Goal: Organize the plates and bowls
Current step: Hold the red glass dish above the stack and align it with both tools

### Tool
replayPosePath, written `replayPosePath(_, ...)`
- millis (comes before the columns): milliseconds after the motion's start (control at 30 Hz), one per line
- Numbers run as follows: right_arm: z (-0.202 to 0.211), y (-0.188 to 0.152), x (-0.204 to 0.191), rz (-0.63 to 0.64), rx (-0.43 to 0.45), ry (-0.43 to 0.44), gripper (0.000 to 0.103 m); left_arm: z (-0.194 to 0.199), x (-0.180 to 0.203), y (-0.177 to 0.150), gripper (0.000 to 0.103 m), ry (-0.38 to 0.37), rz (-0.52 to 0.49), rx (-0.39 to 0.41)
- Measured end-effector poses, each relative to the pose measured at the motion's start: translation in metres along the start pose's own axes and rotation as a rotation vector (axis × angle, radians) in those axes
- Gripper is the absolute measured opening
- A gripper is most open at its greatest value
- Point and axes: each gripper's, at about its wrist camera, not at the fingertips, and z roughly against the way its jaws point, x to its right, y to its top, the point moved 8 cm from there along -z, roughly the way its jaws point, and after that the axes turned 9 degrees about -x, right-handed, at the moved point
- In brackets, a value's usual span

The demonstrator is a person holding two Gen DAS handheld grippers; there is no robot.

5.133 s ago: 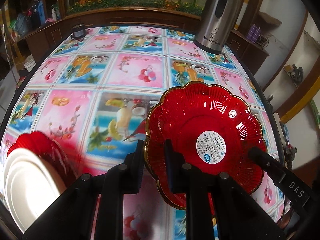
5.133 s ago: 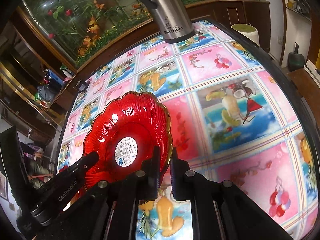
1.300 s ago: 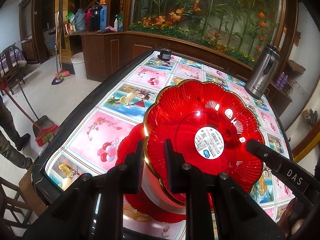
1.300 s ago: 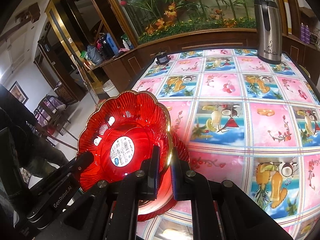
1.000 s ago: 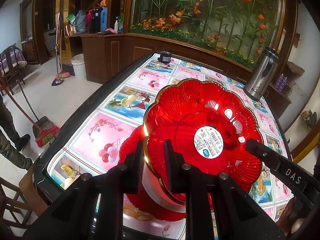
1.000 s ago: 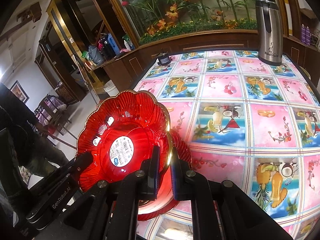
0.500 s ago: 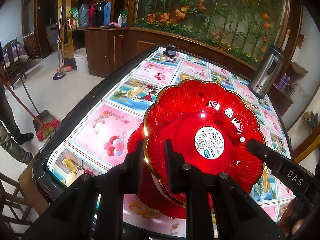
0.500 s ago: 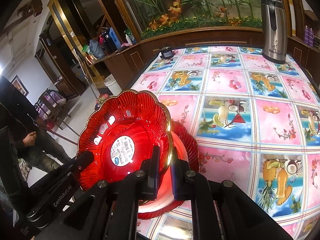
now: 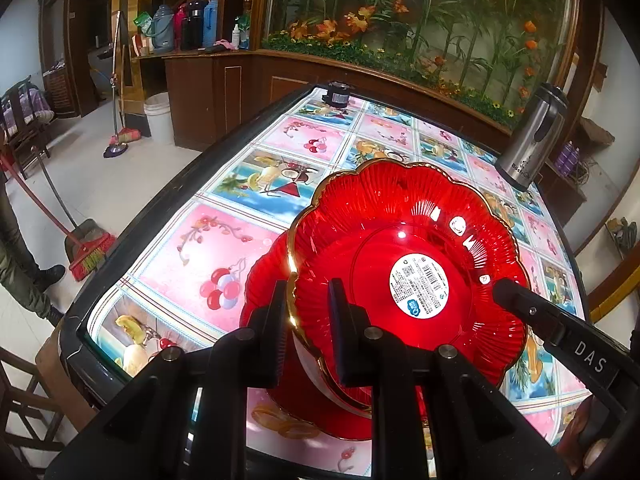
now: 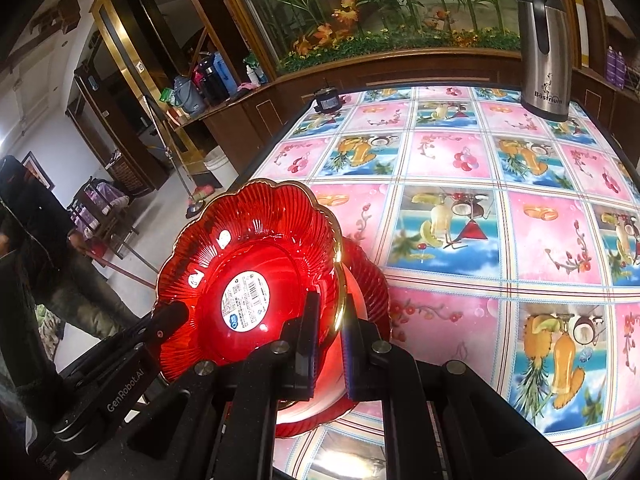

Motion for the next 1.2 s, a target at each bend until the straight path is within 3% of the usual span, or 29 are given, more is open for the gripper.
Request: replayPosePath(1200, -0.014, -0.003, 0.01, -0.02, -0.033, -0.011, 0.009, -0.015, 0.005, -0.005, 0.017, 0.008, -0.016, -0.03)
